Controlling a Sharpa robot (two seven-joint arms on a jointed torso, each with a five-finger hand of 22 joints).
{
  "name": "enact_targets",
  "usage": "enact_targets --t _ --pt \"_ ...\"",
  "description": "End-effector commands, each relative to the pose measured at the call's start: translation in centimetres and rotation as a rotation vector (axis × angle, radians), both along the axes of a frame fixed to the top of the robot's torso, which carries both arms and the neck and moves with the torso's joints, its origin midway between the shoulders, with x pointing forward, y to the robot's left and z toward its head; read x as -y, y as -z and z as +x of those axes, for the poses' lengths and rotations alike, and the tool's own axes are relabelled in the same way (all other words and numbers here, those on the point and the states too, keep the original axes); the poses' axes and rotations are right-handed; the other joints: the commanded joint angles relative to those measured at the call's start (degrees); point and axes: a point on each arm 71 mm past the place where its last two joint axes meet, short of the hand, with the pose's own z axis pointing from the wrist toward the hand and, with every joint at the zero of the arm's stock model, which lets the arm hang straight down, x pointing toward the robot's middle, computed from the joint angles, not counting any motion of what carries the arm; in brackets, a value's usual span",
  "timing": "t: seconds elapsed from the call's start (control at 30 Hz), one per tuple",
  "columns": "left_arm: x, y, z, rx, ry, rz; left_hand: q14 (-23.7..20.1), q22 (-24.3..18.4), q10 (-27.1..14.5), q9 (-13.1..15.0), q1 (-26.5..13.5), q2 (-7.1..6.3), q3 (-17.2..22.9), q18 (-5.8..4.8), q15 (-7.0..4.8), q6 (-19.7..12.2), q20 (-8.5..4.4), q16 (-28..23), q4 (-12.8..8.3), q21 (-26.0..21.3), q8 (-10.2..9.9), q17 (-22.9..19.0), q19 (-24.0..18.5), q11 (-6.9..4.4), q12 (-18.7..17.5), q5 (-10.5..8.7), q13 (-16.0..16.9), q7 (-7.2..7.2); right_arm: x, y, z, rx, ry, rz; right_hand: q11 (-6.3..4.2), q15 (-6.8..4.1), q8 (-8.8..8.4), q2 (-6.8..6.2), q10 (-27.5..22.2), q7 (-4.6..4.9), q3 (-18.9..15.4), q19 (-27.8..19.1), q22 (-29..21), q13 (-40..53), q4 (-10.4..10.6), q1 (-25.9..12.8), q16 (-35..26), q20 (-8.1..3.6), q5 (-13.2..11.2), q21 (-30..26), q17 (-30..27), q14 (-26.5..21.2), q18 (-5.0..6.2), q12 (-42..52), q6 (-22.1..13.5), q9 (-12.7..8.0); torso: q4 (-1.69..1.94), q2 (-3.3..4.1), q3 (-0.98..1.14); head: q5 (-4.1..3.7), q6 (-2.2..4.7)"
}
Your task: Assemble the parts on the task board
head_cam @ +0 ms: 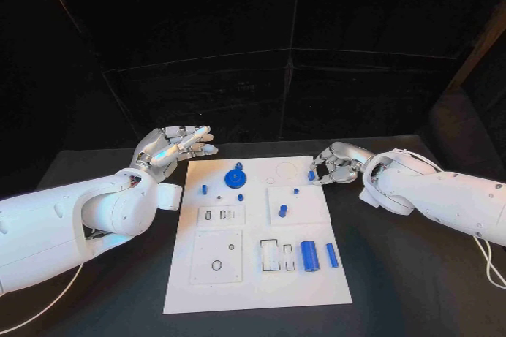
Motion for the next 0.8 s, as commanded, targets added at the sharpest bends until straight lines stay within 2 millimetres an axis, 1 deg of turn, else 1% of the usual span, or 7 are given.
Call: enact_targets --t 0.03,0.13,0.27,0.53,0.67,0.8 --pt "0.13 -0.13 -0.02 0.011 0.013 -0.004 0.24 -0.08 0.35 -0.03 0.05 0.38 -0.08 0.86 0.15 0.42 0.03 -0.26 -0.29 0.05 -0.32 0.05 0.41 -0.11 -0.16 -0.16 0.02 -0.02 -0.05 -0.14 0.13 0.015 0.011 0.002 0.12 -0.25 0.25 0.92 0.54 -0.03 -0.03 0.51 0.21 0.18 0.16 -0.11 0.24 -0.05 0.31 0.21 1.37 3.34 0.17 0.36 0.48 0.09 0.03 0.01 -0.01 -0.02 -0.09" --pt "0.15 -0.12 -0.02 0.010 0.014 -0.004 0.24 -0.08 0.35 -0.03 0.05 0.38 -0.08 0.86 0.15 0.42 0.03 -0.26 -0.29 0.05 -0.32 0.05 0.41 -0.11 -0.16 -0.16 0.02 -0.02 -0.17 -0.10 0.22 0.014 0.012 0.003 0.12 -0.24 0.28 1.17 0.61 -0.02 -0.02 0.53 0.22 0.27 0.27 -0.25 0.27 -0.05 0.30 0.21 1.44 3.36 0.17 0.46 0.55 0.09 0.03 0.00 0.00 -0.07 -0.18" --pt "0.16 -0.11 -0.02 0.010 0.015 -0.004 0.24 -0.08 0.35 -0.03 0.05 0.38 -0.08 0.86 0.15 0.42 0.03 -0.26 -0.29 0.05 -0.32 0.05 0.41 -0.11 -0.16 -0.16 0.02 -0.02 -0.33 0.04 0.28 0.009 0.011 0.004 0.10 -0.25 0.38 1.55 0.71 -0.03 0.03 0.64 0.35 0.40 0.39 -0.38 0.31 -0.06 0.21 0.26 1.54 3.38 0.14 0.59 0.72 0.10 0.02 0.02 -0.03 -0.11 -0.29" --pt "0.16 -0.10 -0.01 0.008 0.015 -0.004 0.24 -0.08 0.35 -0.03 0.05 0.38 -0.08 0.86 0.15 0.42 0.03 -0.26 -0.29 0.05 -0.32 0.05 0.41 -0.11 -0.16 -0.16 0.02 -0.02 -0.67 0.45 0.25 -0.005 0.000 0.005 -0.08 -0.38 0.83 2.76 1.15 -0.21 0.57 0.95 0.76 0.94 -0.10 0.22 0.39 -0.17 -2.59 0.39 1.76 3.43 0.06 1.13 1.92 0.12 0.08 0.01 0.02 -0.03 -0.37" --pt "0.14 -0.10 0.00 0.008 0.015 -0.004 0.23 -0.11 0.37 -0.03 0.04 0.40 -0.08 0.85 0.15 0.43 0.03 -0.34 -0.32 0.02 -0.37 0.06 0.42 -0.10 -0.22 -0.17 0.02 -0.01 -0.78 0.54 0.25 -0.010 -0.006 0.004 -0.18 -0.46 1.06 3.07 1.33 -0.35 0.80 1.07 0.93 1.17 -0.27 0.37 0.43 -0.22 -3.20 0.45 1.89 3.45 0.03 1.34 2.64 0.15 0.05 -0.01 -0.01 0.03 -0.42" --pt "0.14 -0.09 0.00 0.008 0.015 -0.004 0.23 -0.11 0.37 -0.03 0.04 0.40 -0.08 0.85 0.15 0.43 0.03 -0.34 -0.32 0.02 -0.37 0.06 0.42 -0.10 -0.22 -0.17 0.02 -0.01 -0.81 0.59 0.24 -0.014 -0.007 0.003 -0.34 -0.58 1.32 3.42 1.46 -0.54 1.09 1.12 1.00 1.35 -0.43 0.53 0.44 -0.31 -3.59 0.47 1.94 3.46 0.02 1.48 3.49 0.20 0.02 -0.01 0.01 0.07 -0.45"
